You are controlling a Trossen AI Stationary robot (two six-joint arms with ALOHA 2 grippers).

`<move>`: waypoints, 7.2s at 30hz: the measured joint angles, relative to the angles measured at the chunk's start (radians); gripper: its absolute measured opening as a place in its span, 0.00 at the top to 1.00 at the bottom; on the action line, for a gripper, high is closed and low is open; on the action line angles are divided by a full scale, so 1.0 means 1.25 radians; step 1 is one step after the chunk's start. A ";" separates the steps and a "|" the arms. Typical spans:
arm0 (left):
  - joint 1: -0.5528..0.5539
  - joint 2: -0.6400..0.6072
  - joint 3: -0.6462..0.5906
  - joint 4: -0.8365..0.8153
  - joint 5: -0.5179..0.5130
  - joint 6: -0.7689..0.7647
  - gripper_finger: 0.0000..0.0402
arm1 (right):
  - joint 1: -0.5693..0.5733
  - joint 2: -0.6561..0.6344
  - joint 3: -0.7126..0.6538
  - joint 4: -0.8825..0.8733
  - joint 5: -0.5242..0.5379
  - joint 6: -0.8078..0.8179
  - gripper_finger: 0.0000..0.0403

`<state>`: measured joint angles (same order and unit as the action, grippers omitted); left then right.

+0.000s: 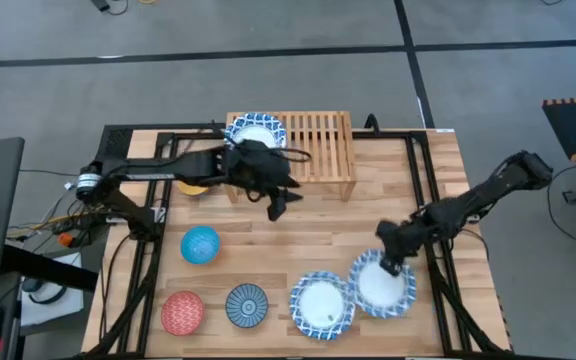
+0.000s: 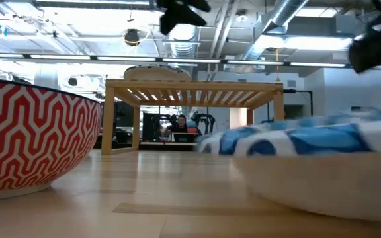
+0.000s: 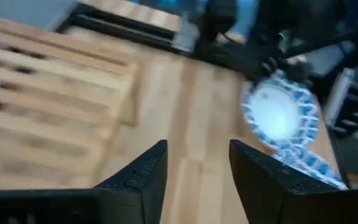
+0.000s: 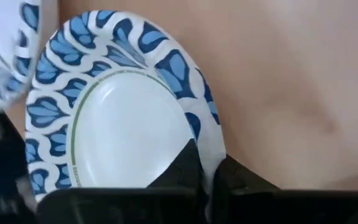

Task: Place and stack bowls onto a shelf
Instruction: Stack the white patterned bowl on top of the other white patterned bowl on the shelf

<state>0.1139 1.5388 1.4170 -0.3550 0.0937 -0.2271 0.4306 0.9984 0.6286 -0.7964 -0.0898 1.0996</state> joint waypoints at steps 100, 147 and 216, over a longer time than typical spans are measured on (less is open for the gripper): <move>0.516 -0.095 0.000 -0.336 -0.174 0.048 0.48 | -0.327 0.031 0.099 0.534 0.280 -0.192 0.37; -0.038 -0.112 -0.211 0.059 -0.082 -0.097 0.48 | -0.212 0.315 0.264 0.365 0.182 -0.137 0.95; 0.526 0.030 0.206 -0.342 -0.074 0.090 0.48 | -0.243 0.135 0.449 0.363 0.639 -0.398 0.39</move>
<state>0.7715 1.5767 1.6742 -0.7827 0.0015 -0.1151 0.1269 1.1675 1.1900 -0.3422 0.7086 0.6022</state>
